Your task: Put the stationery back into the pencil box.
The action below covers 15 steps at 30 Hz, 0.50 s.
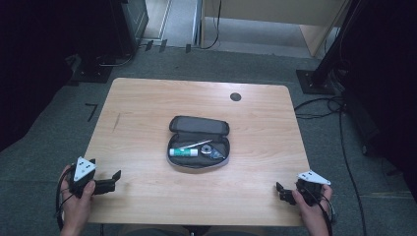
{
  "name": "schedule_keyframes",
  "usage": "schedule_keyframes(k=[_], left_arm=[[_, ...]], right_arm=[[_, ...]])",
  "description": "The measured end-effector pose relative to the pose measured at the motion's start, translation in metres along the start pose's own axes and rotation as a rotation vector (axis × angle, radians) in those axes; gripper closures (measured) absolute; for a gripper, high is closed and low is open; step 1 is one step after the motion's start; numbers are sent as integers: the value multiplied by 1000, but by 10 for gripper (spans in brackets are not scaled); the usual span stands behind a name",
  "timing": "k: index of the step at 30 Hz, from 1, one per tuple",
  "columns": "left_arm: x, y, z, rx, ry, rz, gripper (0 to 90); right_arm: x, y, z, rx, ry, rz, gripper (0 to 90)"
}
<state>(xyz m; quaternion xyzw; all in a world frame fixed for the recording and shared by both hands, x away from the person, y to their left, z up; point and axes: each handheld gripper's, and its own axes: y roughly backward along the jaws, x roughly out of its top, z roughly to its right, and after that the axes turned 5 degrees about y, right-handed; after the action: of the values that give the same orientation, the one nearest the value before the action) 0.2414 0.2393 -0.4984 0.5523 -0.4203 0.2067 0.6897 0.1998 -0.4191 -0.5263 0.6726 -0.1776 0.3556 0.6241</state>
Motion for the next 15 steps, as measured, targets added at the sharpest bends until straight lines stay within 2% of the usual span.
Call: schedule_keyframes(k=[10, 15], left_arm=[[-16, 13, -25, 55, 34, -30, 0], [-22, 16, -35, 76, 35, -59, 0]], right_arm=[[0, 0, 0, 0, 0, 0, 0], [0, 0, 0, -2, 0, 0, 0]])
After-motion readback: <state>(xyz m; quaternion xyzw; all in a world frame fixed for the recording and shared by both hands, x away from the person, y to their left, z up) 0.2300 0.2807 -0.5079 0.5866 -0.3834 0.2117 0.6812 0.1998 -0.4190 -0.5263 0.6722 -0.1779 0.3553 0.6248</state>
